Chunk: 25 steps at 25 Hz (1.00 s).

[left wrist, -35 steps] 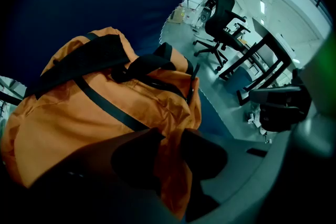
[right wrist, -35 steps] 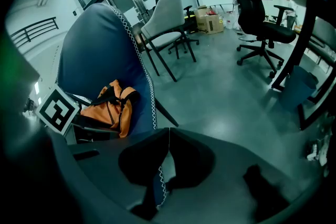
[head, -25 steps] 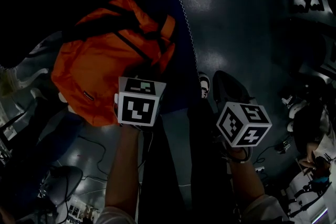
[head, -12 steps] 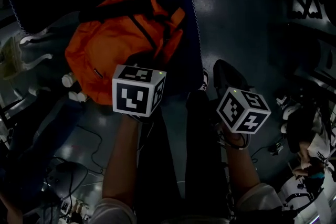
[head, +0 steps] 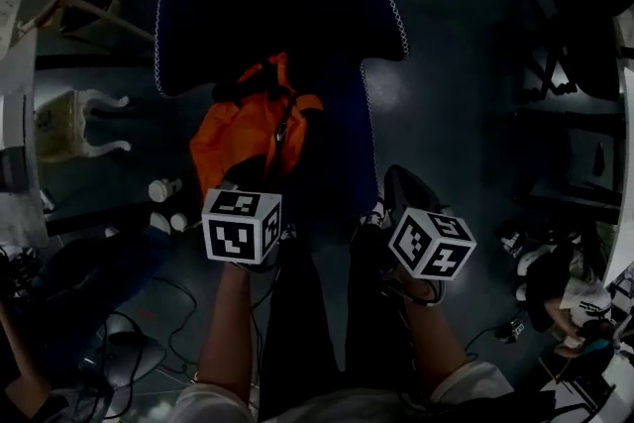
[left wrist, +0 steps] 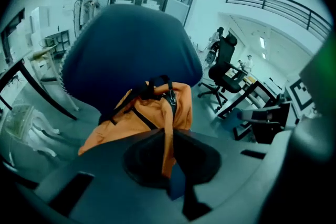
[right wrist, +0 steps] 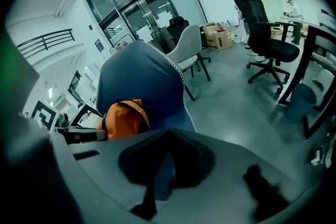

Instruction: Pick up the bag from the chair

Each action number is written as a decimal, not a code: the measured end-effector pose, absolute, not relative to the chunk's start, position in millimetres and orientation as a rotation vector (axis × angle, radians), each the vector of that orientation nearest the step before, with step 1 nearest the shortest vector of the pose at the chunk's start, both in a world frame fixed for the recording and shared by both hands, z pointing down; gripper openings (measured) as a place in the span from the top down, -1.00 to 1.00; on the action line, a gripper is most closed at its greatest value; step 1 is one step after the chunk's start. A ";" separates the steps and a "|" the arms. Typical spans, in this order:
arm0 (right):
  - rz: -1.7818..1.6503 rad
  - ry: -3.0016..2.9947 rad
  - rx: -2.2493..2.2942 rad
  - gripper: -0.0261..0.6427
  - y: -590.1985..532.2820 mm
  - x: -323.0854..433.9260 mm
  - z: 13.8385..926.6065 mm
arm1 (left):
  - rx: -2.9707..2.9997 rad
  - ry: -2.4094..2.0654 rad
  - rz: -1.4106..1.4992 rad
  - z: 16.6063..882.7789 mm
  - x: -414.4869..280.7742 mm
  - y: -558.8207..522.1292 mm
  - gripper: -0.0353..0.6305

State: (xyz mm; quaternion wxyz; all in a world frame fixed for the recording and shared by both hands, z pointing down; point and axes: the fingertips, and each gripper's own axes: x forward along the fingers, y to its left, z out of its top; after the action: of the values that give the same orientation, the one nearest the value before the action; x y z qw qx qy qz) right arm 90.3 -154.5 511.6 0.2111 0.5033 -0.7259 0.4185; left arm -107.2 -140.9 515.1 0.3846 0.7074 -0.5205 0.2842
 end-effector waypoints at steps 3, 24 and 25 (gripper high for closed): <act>1.172 -2.032 1.373 0.83 -142.4 76.9 486.5 | 1.777 -1.398 0.630 481.6 -134.2 -132.9 0.80; 1.037 -2.174 1.408 0.83 -129.0 -6.9 335.2 | 1.950 -1.318 0.232 302.0 -172.2 -92.9 0.80; 1.032 -2.170 1.427 0.83 -128.0 -7.5 331.5 | 1.972 -1.298 0.234 297.0 -169.1 -93.6 0.80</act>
State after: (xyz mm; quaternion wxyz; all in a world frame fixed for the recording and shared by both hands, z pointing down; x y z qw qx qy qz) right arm -7.5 -128.0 331.5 0.1725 0.5028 -0.7649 0.3638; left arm -169.1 -93.6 297.0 0.3752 0.7704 -0.5072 0.0915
